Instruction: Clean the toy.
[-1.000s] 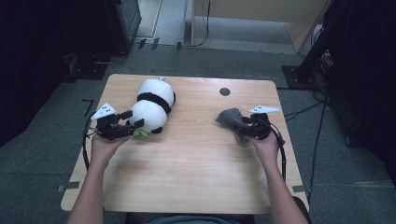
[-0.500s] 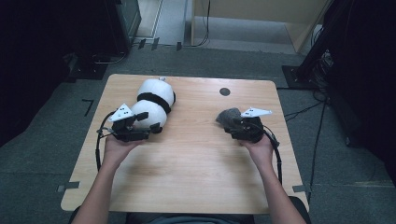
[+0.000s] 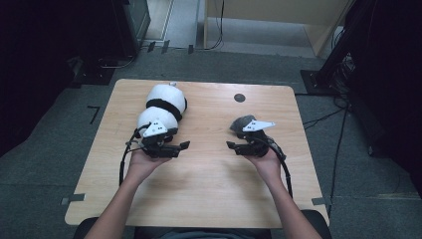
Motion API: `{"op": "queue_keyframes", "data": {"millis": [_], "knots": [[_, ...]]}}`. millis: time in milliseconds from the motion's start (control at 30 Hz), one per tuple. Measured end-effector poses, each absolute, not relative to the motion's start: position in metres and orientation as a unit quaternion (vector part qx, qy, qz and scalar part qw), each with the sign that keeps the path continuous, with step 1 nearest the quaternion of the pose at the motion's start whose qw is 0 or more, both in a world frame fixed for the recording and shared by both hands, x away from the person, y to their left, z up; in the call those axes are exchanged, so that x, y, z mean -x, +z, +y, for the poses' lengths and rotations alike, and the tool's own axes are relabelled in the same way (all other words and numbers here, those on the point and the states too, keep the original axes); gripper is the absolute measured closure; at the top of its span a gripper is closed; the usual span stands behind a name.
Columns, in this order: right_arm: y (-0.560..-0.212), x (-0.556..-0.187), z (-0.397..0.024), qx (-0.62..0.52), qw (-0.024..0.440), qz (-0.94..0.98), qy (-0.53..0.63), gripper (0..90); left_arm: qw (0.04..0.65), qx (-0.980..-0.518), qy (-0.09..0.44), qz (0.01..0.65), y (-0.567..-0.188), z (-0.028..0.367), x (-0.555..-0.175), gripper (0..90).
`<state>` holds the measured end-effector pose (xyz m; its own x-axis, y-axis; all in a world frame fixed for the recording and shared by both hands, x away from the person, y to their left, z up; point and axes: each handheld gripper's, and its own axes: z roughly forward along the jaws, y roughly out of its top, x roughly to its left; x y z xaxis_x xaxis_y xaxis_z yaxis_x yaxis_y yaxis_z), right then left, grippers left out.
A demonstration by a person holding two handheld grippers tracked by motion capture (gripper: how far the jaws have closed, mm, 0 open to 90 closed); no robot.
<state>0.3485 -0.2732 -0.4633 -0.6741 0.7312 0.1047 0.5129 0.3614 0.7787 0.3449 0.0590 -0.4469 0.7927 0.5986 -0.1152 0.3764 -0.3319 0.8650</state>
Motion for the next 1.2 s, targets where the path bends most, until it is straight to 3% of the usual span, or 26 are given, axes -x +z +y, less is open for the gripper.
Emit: {"op": "queue_keyframes", "data": {"millis": [667, 1200], "knots": [[-0.495, -0.344, -0.255, -0.389, 0.11, 0.831, 0.381, 42.8, 0.418, -0.857, 0.087, 0.288, -0.496, 0.011, -0.35, 27.2], [-0.516, -0.352, -0.248, -0.399, 0.138, 0.827, 0.372, 43.0, 0.381, -0.874, 0.083, 0.289, -0.515, 0.004, -0.354, 26.9]]}}
